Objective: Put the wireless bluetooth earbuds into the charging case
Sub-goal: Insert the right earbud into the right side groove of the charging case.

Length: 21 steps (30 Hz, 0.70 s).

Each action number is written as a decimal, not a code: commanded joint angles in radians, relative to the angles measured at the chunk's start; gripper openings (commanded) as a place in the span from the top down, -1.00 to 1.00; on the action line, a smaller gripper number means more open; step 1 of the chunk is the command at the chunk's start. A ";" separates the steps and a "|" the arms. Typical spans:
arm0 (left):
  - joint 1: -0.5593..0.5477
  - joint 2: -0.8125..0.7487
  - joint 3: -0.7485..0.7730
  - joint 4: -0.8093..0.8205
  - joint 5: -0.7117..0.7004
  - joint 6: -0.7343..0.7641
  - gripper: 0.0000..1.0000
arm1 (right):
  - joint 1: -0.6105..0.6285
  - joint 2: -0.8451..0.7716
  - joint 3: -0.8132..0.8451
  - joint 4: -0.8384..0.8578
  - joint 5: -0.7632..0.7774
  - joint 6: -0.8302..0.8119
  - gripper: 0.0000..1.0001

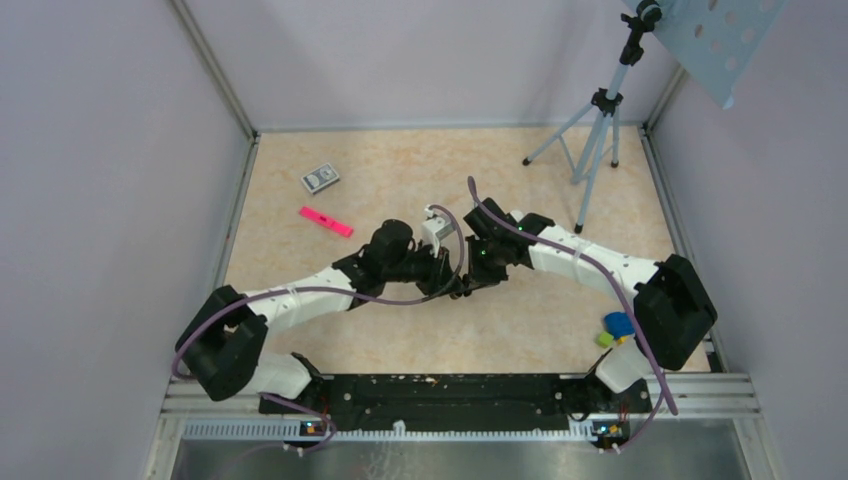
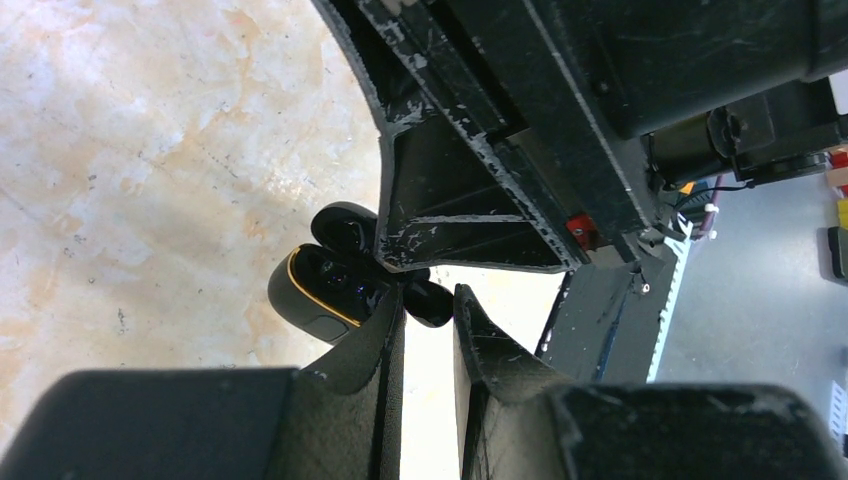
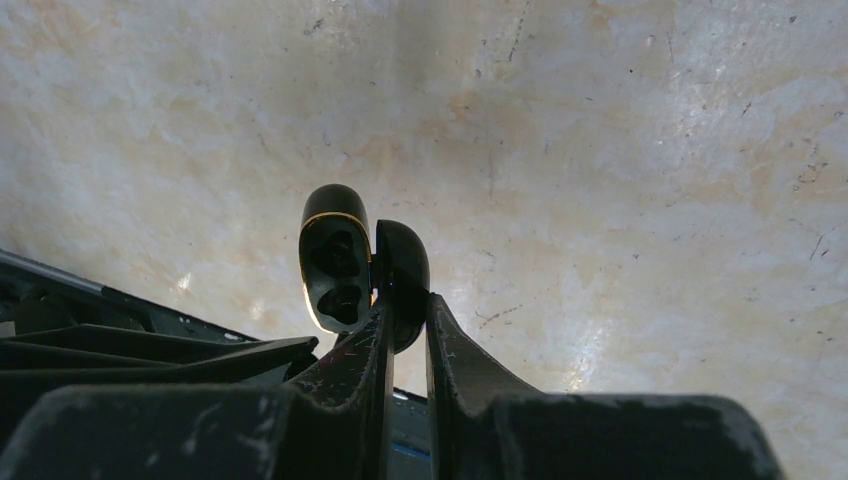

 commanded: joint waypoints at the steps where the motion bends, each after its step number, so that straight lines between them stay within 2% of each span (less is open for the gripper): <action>1: -0.003 0.017 0.018 0.026 -0.014 0.018 0.93 | 0.013 -0.040 0.030 0.000 0.008 0.003 0.95; 21: -0.011 0.042 0.042 -0.043 -0.023 0.060 0.94 | 0.014 -0.044 0.026 -0.002 0.014 0.007 0.95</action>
